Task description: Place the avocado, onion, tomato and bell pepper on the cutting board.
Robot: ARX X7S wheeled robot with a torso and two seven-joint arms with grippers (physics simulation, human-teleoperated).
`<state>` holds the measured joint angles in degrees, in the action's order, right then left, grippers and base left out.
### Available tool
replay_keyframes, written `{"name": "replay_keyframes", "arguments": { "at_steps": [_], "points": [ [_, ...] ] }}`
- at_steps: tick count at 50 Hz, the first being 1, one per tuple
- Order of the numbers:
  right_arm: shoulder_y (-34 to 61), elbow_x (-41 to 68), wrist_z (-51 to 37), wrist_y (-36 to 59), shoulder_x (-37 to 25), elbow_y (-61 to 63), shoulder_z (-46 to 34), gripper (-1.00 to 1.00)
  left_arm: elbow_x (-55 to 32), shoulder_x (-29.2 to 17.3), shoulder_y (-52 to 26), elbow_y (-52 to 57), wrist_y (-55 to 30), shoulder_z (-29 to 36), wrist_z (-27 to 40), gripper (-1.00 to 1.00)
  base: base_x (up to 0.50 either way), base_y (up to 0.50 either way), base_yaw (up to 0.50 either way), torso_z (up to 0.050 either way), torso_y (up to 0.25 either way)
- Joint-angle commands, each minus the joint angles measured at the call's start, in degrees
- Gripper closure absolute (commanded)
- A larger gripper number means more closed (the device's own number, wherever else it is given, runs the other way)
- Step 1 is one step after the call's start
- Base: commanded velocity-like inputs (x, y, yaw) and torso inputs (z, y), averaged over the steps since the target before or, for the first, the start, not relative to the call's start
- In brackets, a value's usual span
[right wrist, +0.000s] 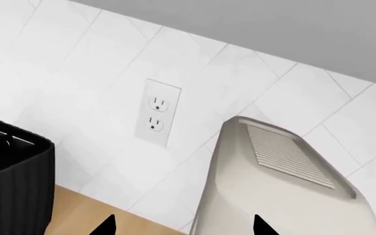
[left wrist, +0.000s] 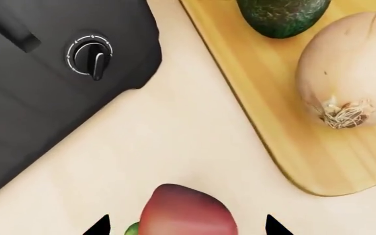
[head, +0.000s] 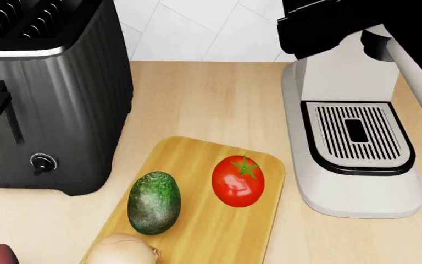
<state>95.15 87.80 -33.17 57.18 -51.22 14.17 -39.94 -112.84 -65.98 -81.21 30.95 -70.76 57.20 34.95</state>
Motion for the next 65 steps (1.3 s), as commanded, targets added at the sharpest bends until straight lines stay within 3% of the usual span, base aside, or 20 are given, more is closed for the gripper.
{"name": "replay_keyframes", "arguments": {
  "at_steps": [1,32,33,46,65],
  "points": [
    [-0.6,0.3,-0.4,-0.3,-0.5,0.5,0.2,-1.0,4.0,2.5,1.8,-1.0,0.7,0.5,-1.8,-1.0,0.0,0.0,0.0,0.0,0.0],
    [-0.3,1.6,-1.4,0.2,-1.3,1.3,0.6,-1.0,7.4,1.2,5.7,-0.4,2.2,1.8,-3.2,-1.0,0.0,0.0,0.0,0.0,0.0],
    [-0.3,1.6,-1.5,0.2,-1.4,1.3,0.6,-1.0,7.6,1.0,5.7,-0.1,2.2,1.7,-3.4,1.0,0.0,0.0,0.0,0.0,0.0],
    [0.6,2.2,-2.1,0.8,-1.4,1.2,0.7,-1.0,4.7,2.3,0.9,0.9,-0.1,0.7,-1.7,1.0,0.0,0.0,0.0,0.0,0.0],
    [2.9,1.7,-1.7,2.0,-1.1,0.1,0.7,-1.0,-9.5,10.1,-17.6,-0.7,-4.9,-0.7,2.5,1.0,0.0,0.0,0.0,0.0,0.0]
  ]
}}
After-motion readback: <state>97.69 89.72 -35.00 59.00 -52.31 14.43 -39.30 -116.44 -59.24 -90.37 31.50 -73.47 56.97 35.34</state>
